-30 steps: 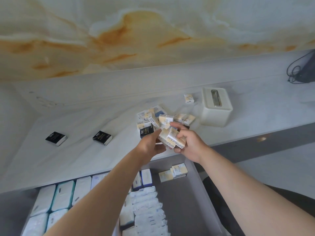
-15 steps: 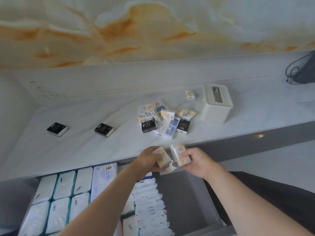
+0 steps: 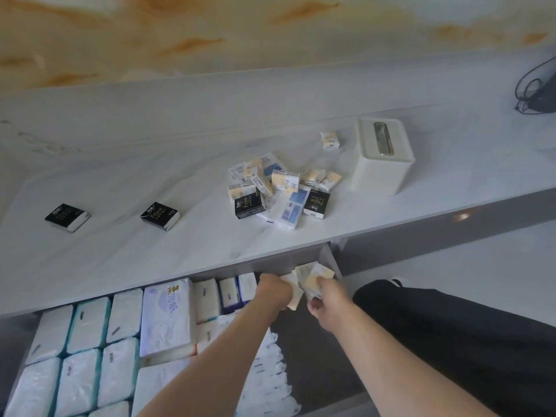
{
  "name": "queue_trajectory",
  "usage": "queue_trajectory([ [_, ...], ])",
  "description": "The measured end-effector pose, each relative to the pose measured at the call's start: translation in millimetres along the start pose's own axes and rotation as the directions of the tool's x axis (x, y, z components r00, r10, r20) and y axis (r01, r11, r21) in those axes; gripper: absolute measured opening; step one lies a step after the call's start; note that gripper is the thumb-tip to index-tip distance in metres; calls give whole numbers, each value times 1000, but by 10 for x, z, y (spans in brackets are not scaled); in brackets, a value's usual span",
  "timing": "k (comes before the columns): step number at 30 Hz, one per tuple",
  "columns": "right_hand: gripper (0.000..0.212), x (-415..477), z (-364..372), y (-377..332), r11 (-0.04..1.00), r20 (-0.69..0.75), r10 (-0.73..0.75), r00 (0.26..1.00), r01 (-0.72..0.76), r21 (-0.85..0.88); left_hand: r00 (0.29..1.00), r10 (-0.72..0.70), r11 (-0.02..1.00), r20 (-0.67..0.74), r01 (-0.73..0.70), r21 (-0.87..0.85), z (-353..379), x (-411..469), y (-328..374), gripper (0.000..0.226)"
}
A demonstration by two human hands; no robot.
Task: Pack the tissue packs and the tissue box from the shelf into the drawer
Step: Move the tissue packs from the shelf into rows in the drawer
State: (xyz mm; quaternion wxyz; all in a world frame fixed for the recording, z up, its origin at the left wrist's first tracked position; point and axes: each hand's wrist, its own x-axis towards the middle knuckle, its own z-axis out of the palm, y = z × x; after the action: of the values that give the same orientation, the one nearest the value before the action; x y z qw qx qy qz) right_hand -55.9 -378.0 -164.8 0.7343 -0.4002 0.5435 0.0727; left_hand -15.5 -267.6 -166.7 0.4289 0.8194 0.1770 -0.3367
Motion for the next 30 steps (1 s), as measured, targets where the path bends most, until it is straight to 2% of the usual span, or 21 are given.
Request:
queue_trajectory([
  [3,19,-3,113,47,997,-55,-19,998,23,76,991,-12,1000,-131,8,-29,16,11,31,43],
  [4,21,-7,158,68,996,-33,-5,999,7,89,993,-19,999,-120,14,-43,22,33,25,42],
  [6,26,-54,238,98,998,37,2,999,-4,56,996,-85,980,-1,83,-179,29,93,-15,42],
  [9,30,-92,281,110,999,18,-18,1000,19,-49,981,-157,875,112,190,-445,-20,74,-40,27],
  [12,24,-99,260,117,995,63,99,993,-98,-11,978,-165,841,129,208,-499,-53,92,-109,22],
  [14,21,-105,239,132,990,93,139,986,-138,-15,973,-173,808,153,229,-543,-55,114,-163,31],
  [16,20,-96,230,147,991,117,126,985,-121,-50,969,-150,785,196,237,-572,-78,27,-142,32],
  [17,19,-114,230,145,993,126,109,986,-101,-67,963,-137,789,234,249,-562,-83,-3,-117,40],
  [18,19,-95,236,148,992,130,94,987,-82,-96,955,-108,814,275,244,-527,-66,0,-109,53],
  [20,21,-57,234,154,982,155,84,984,-55,-182,965,-58,884,257,169,-437,-13,38,-105,85],
  [21,23,-41,226,157,972,183,92,979,-48,-230,972,-40,889,231,140,-436,20,114,-123,90],
  [22,24,-19,206,157,959,218,109,970,-44,-280,974,-27,881,223,128,-456,29,151,-104,82],
  [25,23,61,126,152,925,312,215,925,-90,-370,985,-54,862,162,128,-491,8,221,-76,35],
  [27,26,160,97,170,923,321,247,914,-120,-366,989,-76,878,130,128,-460,35,313,-98,29],
  [30,31,320,111,227,956,294,210,932,-134,-259,989,-123,904,85,148,-401,151,405,-120,30],
])
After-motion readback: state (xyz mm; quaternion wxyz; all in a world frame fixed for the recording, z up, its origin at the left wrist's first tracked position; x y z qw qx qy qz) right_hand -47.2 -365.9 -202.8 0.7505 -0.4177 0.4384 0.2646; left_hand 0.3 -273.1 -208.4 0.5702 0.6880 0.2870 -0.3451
